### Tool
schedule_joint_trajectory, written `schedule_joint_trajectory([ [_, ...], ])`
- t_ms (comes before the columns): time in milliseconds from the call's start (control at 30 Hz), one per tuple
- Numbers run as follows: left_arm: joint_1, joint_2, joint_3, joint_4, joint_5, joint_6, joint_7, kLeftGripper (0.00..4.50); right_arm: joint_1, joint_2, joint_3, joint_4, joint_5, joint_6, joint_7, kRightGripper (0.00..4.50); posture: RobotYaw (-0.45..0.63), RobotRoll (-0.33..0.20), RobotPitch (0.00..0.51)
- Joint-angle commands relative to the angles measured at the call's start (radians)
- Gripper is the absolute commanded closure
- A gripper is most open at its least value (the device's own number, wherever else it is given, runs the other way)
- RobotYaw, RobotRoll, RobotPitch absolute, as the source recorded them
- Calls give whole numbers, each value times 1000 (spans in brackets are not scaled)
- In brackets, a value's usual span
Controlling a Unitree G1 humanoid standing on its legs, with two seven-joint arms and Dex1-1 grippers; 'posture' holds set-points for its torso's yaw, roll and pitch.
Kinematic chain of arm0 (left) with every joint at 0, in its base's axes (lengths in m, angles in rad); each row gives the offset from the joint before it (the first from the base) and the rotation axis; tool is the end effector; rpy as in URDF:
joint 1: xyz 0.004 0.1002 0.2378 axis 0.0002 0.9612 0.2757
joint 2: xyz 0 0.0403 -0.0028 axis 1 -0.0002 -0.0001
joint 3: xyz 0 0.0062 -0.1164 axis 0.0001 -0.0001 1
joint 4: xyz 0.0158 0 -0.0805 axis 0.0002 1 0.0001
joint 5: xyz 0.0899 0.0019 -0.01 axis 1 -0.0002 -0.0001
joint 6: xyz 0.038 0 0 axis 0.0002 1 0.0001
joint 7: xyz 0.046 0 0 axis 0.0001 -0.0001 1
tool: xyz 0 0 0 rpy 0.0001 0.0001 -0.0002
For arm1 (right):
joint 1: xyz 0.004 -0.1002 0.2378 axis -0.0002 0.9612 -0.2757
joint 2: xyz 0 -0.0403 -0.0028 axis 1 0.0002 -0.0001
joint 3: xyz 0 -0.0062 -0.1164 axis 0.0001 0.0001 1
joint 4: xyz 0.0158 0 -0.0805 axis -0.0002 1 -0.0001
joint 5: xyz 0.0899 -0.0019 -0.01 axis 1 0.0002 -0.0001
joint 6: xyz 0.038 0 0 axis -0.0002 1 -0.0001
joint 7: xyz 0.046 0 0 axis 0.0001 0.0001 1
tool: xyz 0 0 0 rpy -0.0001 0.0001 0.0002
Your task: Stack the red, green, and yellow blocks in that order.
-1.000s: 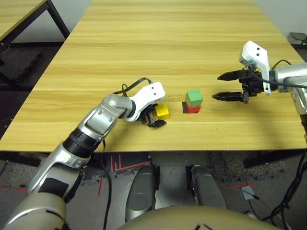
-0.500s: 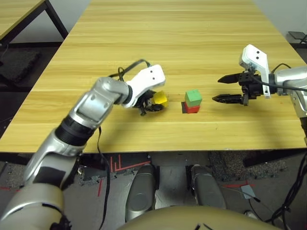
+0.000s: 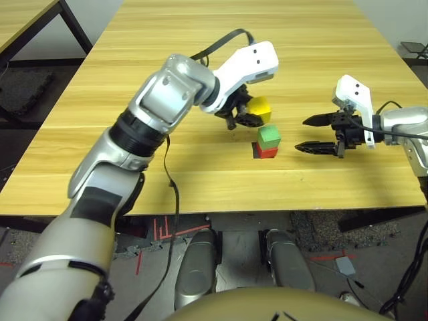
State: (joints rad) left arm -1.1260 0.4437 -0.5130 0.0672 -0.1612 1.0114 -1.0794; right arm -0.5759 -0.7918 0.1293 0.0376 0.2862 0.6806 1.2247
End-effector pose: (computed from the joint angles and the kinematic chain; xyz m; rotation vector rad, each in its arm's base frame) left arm 0.3163 0.1005 0.2458 0.6255 0.4582 -1.2449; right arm 0.2793 -0.2589 0.1779 -0.3431 0.4759 1.1158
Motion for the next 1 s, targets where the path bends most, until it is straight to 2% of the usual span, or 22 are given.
schedule_joint_trajectory([
  [33,-22,-20,-18,-4,-7,46,8,2403,12,-16,-18,-23,15,10,-10,0,139,32,91],
  [367,5,-64,-49,-51,-25,127,44,2403,17,-12,-10,-23,26,9,-26,0,141,40,99],
  [1000,31,-81,-62,56,-1,51,87,2403,57,-14,-21,-67,54,35,-54,0,122,51,111],
])
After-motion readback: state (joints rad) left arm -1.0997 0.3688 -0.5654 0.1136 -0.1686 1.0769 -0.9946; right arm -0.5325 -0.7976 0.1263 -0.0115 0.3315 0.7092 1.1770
